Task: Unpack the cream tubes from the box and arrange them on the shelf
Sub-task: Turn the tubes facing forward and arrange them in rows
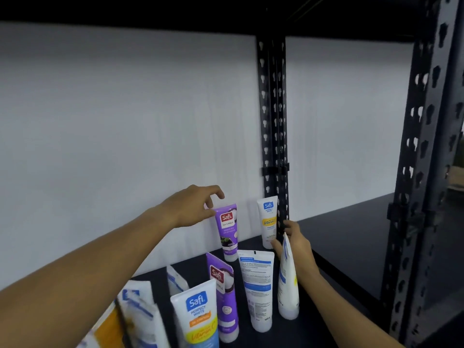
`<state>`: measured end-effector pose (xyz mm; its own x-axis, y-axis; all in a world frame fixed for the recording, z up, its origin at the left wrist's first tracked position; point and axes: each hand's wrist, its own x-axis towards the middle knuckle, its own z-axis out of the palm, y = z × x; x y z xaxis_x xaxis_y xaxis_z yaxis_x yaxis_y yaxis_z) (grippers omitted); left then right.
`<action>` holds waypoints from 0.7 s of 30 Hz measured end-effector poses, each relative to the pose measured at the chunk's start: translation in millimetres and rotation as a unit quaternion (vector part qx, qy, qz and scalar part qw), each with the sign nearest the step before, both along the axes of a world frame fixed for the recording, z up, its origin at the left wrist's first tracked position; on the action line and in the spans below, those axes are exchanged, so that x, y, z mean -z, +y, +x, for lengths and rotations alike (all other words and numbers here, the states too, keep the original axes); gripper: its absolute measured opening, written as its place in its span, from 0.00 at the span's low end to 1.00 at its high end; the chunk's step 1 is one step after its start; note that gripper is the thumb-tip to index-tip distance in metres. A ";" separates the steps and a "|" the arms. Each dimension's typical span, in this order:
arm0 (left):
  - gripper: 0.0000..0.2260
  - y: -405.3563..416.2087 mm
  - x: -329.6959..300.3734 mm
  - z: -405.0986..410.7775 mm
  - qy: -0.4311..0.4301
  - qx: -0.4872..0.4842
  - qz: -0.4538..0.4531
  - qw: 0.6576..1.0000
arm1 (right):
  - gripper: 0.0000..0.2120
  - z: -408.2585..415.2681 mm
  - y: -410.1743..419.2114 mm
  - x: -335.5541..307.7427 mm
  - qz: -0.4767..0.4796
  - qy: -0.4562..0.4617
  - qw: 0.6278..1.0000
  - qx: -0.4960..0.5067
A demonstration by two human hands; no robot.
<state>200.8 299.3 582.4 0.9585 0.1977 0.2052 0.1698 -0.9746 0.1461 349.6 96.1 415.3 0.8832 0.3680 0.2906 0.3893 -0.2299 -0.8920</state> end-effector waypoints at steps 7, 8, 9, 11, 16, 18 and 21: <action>0.11 -12.8 -26.7 -69.7 0.009 -0.022 0.000 1.000 | 0.21 -37.3 -41.0 -65.6 -0.029 -0.021 0.999 0.012; 0.10 -16.7 -29.4 -78.9 0.014 -0.021 -0.005 1.000 | 0.19 -43.2 -44.7 -80.8 -0.029 -0.035 0.999 0.006; 0.09 -20.8 -31.4 -87.6 0.019 -0.017 -0.010 1.000 | 0.17 -49.4 -47.5 -94.6 -0.031 -0.051 0.998 -0.003; 0.07 -28.0 -33.9 -104.0 0.020 -0.007 -0.015 1.000 | 0.14 -65.9 -49.5 -120.1 -0.046 -0.093 0.994 -0.026; 0.05 -41.0 -37.9 -134.0 0.013 -0.010 -0.019 1.000 | 0.12 -110.9 -38.3 -161.6 -0.193 -0.222 0.948 -0.121; 0.07 -47.0 -36.2 -139.9 0.034 -0.010 -0.020 0.999 | 0.14 -128.9 -30.4 -169.4 -0.268 -0.252 0.917 -0.153; 0.09 -53.5 -31.6 -142.7 0.059 -0.015 -0.013 0.998 | 0.17 -149.8 -19.7 -173.9 -0.351 -0.282 0.875 -0.180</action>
